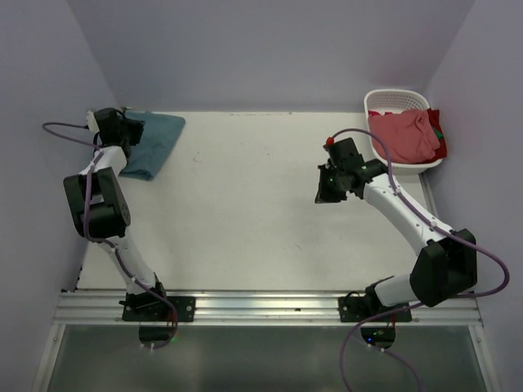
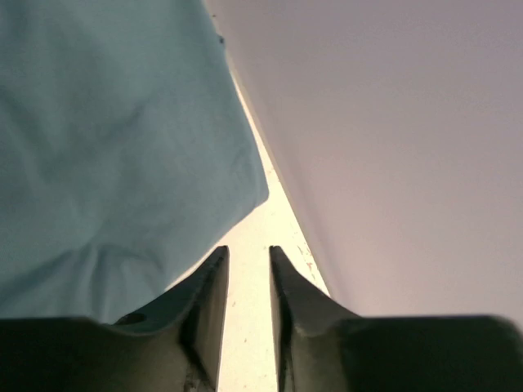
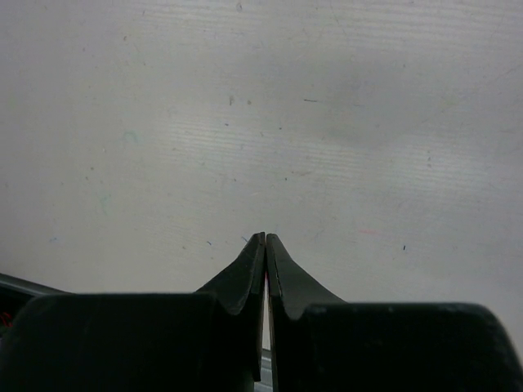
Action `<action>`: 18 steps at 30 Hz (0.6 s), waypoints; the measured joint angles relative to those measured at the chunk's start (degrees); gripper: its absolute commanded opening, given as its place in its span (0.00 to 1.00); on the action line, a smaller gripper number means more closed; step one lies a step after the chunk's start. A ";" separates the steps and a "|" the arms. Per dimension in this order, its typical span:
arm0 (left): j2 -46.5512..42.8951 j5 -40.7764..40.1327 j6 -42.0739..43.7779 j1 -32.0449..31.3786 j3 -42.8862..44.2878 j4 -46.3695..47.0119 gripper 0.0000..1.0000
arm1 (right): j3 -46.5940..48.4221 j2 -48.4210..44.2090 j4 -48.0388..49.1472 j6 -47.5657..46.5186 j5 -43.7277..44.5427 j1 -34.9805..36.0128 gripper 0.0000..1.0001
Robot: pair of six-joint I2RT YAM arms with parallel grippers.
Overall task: Fold and stack the t-shirts
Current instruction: Neatly place the folded tshirt to the corner
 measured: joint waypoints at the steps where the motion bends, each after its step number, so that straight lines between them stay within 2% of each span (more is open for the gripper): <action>1: -1.75 -0.46 -0.15 -0.42 -0.48 -0.55 0.43 | -0.11 -0.13 0.17 0.04 -0.04 0.00 0.15; 3: -5.01 -1.36 -0.24 -1.05 -2.29 -1.25 0.54 | -0.42 -0.55 0.50 -0.09 -0.13 0.00 0.25; 4: -6.88 -1.66 -0.20 -1.33 -3.69 -2.10 0.58 | -0.59 -0.81 0.63 -0.07 -0.22 0.00 0.34; 6: -10.21 -2.21 -0.37 -1.73 -6.95 -3.96 0.68 | -0.94 -1.36 1.07 -0.15 -0.46 0.00 0.38; 10: -14.43 -3.89 -1.62 -1.29 -15.96 -6.10 0.78 | -2.25 -2.89 1.99 -0.20 -1.36 0.00 0.40; 11: -15.19 -4.59 -1.97 -0.98 -18.78 -6.36 0.88 | -2.64 -3.26 2.10 -0.20 -1.55 0.00 0.40; 13: -16.28 -6.10 -3.06 -0.46 -23.69 -6.88 0.95 | -3.34 -3.82 2.23 -0.24 -1.70 -0.02 0.40; 18: -16.55 -7.34 -5.79 0.28 -27.41 -6.49 0.96 | -4.98 -5.27 2.25 -0.44 -1.68 0.00 0.38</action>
